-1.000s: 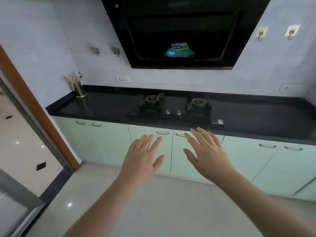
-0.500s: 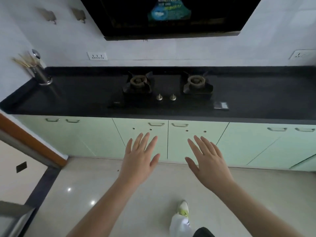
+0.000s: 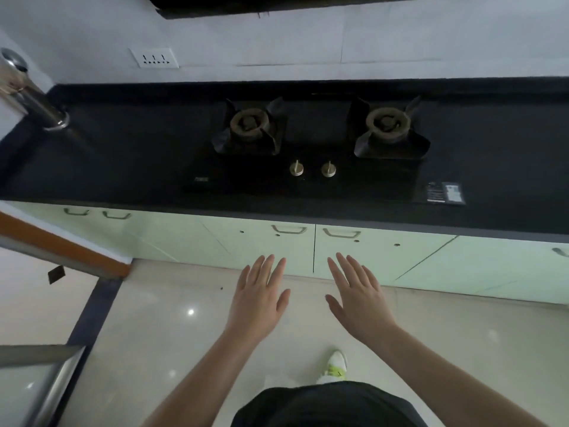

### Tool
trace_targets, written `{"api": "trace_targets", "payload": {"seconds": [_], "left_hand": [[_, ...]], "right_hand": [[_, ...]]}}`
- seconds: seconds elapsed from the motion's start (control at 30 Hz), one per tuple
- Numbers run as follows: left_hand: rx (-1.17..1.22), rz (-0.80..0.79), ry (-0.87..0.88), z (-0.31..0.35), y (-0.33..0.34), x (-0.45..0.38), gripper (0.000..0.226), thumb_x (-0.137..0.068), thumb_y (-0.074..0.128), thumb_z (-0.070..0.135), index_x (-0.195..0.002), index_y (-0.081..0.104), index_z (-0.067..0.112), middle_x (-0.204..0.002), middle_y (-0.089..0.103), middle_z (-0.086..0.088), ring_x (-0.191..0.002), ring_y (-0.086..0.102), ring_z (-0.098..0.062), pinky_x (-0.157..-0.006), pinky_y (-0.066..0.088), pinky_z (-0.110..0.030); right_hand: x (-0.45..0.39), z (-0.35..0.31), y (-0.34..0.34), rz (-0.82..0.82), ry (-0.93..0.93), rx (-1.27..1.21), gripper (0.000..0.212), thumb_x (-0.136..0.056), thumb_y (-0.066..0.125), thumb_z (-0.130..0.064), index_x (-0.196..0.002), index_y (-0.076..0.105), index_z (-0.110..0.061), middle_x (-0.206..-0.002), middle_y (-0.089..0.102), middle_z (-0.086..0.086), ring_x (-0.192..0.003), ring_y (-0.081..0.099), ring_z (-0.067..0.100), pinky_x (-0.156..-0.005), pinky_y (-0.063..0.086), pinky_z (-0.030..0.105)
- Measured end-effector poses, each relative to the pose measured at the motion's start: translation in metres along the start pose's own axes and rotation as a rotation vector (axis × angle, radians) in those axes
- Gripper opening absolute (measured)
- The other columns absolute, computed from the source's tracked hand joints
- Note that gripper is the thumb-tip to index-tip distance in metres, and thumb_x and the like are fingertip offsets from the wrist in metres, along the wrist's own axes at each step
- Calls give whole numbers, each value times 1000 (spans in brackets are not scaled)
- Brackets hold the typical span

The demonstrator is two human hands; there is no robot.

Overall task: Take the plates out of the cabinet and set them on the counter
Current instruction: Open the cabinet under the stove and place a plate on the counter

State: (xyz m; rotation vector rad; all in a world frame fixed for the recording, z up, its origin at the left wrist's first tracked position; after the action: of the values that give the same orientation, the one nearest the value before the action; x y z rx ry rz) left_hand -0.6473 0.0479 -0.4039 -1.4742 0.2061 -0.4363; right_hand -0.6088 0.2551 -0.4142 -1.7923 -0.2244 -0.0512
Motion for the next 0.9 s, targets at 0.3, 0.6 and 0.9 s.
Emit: {"api": "trace_targets", "payload": {"seconds": [0.3, 0.6, 0.9], "left_hand": [[-10, -100, 219, -32, 52, -91, 58, -98, 42, 36, -150, 32, 13, -154, 37, -14, -143, 30, -31, -117, 25, -48], [-117, -271, 301, -47, 115, -170, 63, -102, 31, 36, -154, 11, 7, -163, 13, -12, -150, 8, -27, -121, 12, -42], [5, -317, 174, -51, 140, -196, 65, -96, 45, 36, -152, 20, 13, -147, 40, -8, -136, 35, -26, -103, 37, -40]], "right_hand": [[-86, 26, 36, -142, 157, 28, 68, -98, 39, -41, -154, 9, -15, -163, 10, 7, -149, 6, 25, -120, 8, 41], [-157, 35, 88, -231, 314, -87, 74, -96, 44, -40, -153, 9, -8, -161, 15, 8, -148, 9, 25, -120, 10, 41], [-185, 54, 100, -339, 440, -114, 69, -95, 46, -37, -150, 16, -8, -153, 30, 12, -141, 25, 28, -114, 22, 42]]}}
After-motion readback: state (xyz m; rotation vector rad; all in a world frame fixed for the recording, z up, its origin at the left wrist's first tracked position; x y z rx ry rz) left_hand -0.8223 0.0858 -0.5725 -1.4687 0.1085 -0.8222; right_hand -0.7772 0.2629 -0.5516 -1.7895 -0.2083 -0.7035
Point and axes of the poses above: each hand's wrist, its own x-axis away from the middle knuckle, its own y-axis out of the palm, z = x × y, the point moved 3 cm from there along -x, towards the middle knuckle
